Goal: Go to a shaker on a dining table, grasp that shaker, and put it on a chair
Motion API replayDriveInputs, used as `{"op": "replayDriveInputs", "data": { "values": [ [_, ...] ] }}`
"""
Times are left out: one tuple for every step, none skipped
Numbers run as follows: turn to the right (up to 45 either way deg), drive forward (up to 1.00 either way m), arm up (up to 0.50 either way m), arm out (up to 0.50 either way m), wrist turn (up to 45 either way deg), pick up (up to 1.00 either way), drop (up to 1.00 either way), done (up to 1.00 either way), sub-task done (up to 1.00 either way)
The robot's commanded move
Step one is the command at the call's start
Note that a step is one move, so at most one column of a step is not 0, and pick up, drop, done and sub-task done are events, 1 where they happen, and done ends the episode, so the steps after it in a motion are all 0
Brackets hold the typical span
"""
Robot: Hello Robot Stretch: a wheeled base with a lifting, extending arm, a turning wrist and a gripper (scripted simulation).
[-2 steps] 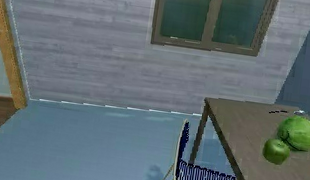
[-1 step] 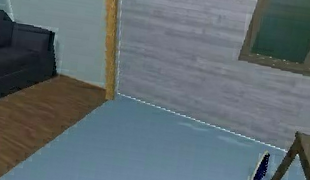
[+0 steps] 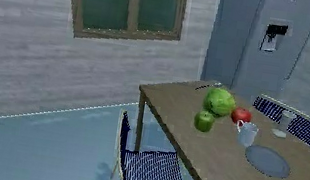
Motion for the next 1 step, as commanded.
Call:
{"op": "replayDriveInputs", "data": {
  "values": [
    [45.0, 0.0, 0.0, 0.0, 0.0, 0.0, 0.0, 0.0, 0.0]
  ]
}}
